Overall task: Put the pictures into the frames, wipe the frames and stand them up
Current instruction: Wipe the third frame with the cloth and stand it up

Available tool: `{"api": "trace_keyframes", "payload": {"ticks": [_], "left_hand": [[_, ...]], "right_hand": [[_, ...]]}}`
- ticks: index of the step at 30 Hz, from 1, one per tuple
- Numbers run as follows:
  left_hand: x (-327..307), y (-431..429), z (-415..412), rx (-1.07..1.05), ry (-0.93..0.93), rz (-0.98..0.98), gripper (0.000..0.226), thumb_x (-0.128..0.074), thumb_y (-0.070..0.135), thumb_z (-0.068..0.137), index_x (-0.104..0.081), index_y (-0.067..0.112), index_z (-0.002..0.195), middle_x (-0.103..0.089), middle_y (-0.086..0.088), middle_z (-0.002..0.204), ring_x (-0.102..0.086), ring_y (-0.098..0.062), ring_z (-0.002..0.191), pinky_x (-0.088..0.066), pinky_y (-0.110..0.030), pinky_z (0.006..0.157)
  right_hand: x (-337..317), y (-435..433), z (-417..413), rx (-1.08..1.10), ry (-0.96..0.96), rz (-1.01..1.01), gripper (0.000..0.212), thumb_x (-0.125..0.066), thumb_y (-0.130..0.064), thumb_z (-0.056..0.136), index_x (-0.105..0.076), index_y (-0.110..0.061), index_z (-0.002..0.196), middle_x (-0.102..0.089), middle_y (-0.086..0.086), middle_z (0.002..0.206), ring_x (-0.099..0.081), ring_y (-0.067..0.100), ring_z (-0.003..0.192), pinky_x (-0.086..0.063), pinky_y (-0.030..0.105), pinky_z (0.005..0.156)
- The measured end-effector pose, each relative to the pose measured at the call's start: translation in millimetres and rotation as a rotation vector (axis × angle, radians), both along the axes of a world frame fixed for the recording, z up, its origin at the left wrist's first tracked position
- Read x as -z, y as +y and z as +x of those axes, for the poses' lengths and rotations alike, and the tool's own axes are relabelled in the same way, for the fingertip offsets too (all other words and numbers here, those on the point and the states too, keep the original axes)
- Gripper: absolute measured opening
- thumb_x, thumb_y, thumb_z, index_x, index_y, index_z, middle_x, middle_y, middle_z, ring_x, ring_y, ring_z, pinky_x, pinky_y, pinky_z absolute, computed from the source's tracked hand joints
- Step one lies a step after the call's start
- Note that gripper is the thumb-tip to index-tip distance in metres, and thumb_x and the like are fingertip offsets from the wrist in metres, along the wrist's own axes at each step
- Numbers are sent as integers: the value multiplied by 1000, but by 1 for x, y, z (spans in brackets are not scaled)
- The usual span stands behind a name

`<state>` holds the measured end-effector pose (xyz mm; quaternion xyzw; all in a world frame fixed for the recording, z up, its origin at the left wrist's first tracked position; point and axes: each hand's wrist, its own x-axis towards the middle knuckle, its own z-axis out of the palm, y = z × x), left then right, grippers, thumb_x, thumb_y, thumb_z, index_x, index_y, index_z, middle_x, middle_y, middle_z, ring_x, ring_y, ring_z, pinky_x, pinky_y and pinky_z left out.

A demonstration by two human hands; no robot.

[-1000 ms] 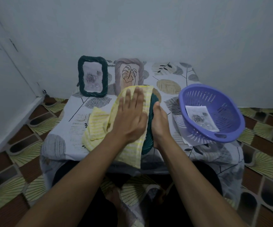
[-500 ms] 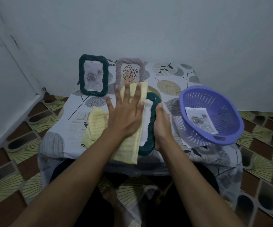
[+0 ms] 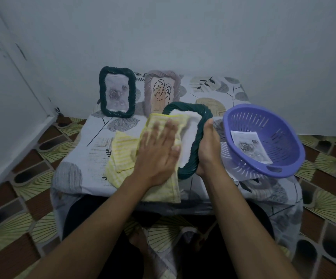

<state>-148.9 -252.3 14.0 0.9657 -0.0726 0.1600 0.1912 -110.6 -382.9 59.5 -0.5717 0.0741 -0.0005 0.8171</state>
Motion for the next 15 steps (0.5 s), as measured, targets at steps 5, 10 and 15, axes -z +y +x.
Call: {"api": "trace_keyframes", "payload": {"ticks": [5, 10, 15], "left_hand": [[-3, 1, 8, -190, 150, -475, 56, -14, 53, 104, 11, 46, 154, 15, 5, 166, 6, -20, 154, -11, -52, 120], [-7, -15, 2, -358, 238, -978, 65, -23, 50, 106, 5, 28, 159, -13, -3, 166, -16, -25, 152, -16, -39, 119], [-16, -20, 12, -420, 266, -1185, 63, -30, 49, 105, -1, 28, 158, -25, -5, 162, -28, -30, 146, -26, -45, 118]], "right_hand": [[-1, 7, -4, 117, -22, 96, 43, -33, -44, 107, -60, -17, 129, -69, 3, 123, -65, 21, 115, -50, 48, 103], [-2, 24, -13, 308, -68, 140, 44, -32, -45, 107, -52, -18, 134, -57, -4, 136, -53, 16, 129, -41, 41, 113], [-2, 33, -11, 424, -89, 162, 48, -25, -35, 110, -39, -13, 150, -41, -9, 141, -36, 0, 128, -32, 19, 104]]}}
